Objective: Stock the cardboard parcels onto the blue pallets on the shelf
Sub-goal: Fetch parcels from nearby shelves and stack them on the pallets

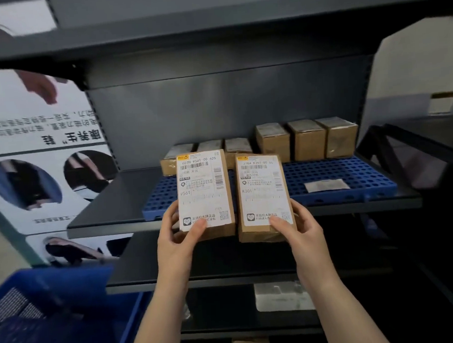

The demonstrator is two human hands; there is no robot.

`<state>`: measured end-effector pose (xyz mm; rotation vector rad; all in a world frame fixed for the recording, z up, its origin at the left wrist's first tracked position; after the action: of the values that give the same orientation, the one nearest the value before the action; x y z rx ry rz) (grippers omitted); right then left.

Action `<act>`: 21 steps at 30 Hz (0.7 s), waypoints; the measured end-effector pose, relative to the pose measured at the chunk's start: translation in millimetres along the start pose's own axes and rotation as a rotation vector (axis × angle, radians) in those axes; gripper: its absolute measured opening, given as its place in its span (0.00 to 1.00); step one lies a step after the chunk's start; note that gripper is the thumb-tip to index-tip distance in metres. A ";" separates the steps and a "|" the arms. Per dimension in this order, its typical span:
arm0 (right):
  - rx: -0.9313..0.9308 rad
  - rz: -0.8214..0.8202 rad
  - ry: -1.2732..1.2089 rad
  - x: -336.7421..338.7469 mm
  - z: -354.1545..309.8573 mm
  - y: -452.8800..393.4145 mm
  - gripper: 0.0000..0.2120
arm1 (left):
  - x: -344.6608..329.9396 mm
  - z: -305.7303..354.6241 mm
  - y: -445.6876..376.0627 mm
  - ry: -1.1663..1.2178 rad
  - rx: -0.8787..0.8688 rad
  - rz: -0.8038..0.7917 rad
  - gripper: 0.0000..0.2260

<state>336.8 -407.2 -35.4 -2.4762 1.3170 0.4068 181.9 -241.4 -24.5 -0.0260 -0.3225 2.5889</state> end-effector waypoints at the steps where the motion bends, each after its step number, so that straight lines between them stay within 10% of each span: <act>1: -0.006 -0.012 0.000 -13.4 3.6 -2.2 0.22 | 11.0 0.7 -5.5 0.000 -0.007 0.011 0.31; 21: 0.083 -0.044 0.051 -218.1 47.4 -77.9 0.23 | 163.3 -5.1 -144.2 0.057 -0.074 0.056 0.19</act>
<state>279.7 -183.6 15.9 -2.4569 1.2697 0.2740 114.0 -37.5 11.4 -0.1370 -0.4010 2.6245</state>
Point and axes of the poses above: each hand's wrist, its own y-axis away from the middle knuckle, its own x-axis out of the back of the hand, z = x × y, the point moved 7 cm from there along -y, towards the middle knuckle, and after that the axes turned 10 degrees about -y, right-handed, at the moved point
